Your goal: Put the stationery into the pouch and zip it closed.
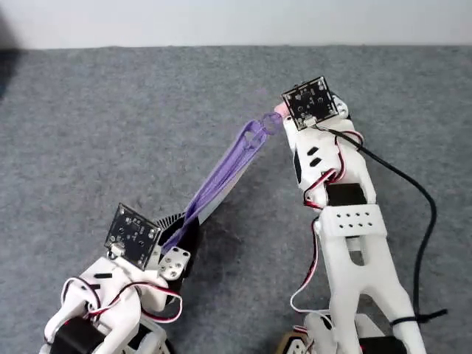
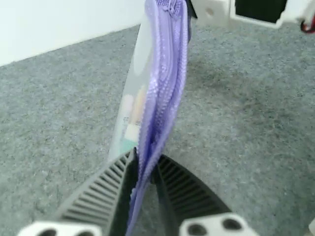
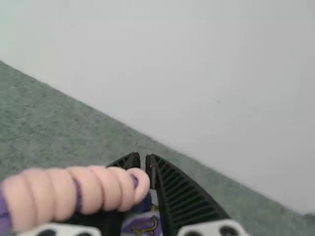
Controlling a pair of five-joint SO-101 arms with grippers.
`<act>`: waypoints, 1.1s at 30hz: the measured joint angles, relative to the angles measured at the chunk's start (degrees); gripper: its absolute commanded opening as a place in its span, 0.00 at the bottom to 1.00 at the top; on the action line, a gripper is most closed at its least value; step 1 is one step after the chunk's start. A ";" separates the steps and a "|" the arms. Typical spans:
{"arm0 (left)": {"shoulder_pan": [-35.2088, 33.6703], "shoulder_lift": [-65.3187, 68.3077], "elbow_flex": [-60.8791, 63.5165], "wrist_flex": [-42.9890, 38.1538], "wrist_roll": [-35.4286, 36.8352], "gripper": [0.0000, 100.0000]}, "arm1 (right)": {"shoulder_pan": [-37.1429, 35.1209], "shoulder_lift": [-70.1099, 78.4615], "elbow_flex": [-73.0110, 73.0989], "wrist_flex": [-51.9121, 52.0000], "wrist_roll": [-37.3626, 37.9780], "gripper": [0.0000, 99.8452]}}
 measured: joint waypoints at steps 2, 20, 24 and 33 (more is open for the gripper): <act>0.00 -0.62 0.00 0.79 0.00 0.01 | 1.32 2.37 -0.79 -0.53 0.18 0.01; -4.84 -4.92 0.00 5.01 0.18 0.03 | 10.11 10.81 -5.89 3.08 0.44 0.01; -5.01 -4.92 0.00 5.01 0.18 0.13 | 8.88 9.14 -5.89 5.36 0.44 0.01; -12.40 -4.92 0.00 6.86 2.55 0.21 | 8.62 4.04 -5.89 20.40 4.75 0.26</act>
